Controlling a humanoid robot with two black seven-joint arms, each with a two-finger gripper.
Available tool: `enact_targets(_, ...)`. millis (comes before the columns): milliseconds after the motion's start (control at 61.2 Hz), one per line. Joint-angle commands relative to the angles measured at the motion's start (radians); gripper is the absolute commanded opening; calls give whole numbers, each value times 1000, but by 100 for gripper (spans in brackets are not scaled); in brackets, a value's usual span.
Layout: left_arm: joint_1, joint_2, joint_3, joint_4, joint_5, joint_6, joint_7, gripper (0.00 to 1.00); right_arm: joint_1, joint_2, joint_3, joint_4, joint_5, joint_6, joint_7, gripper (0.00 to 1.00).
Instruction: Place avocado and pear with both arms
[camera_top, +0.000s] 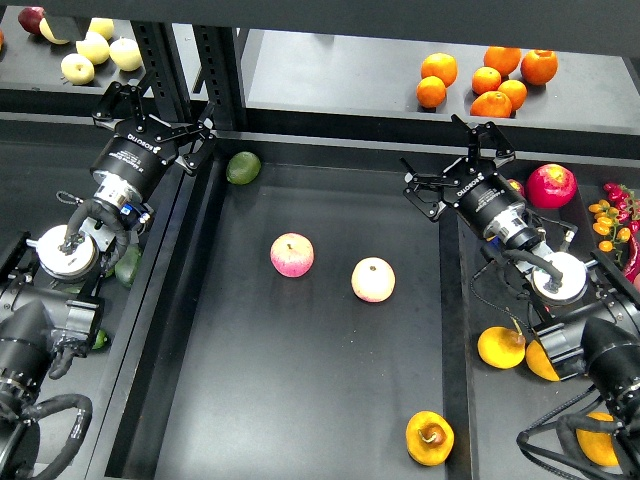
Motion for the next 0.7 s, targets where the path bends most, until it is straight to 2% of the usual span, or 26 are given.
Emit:
enact_targets(0, 8, 0, 5, -15, -1, 0, 0, 94, 34, 0, 2, -26, 0, 0, 1, 100)
enact_targets(163, 18, 0, 13, -45, -1, 0, 3, 99, 86, 0, 11, -55, 0, 0, 1, 100)
enact_targets(359, 42, 0, 31, -67, -1, 0, 3, 99, 138, 0, 16, -70, 0, 0, 1, 100)
enact_targets(539, 67, 0, 38, -70, -1, 0, 4, 99, 173, 0, -25, -70, -17, 0, -19, 100)
enact_targets(588, 71, 0, 38, -69, -1, 0, 4, 99, 181, 0, -54, -69, -35, 0, -33, 100)
enact_targets(604, 77, 0, 38, -69, -1, 0, 4, 99, 189, 0, -103, -64, -70, 0, -75, 100)
enact_targets(621, 82, 0, 38, -69, -1, 0, 4, 99, 189, 0, -119, -63, -83, 0, -92, 100)
enact_targets(686, 88, 0, 38, -70, -1, 0, 3, 99, 193, 0, -153, -57, -104, 0, -114, 100)
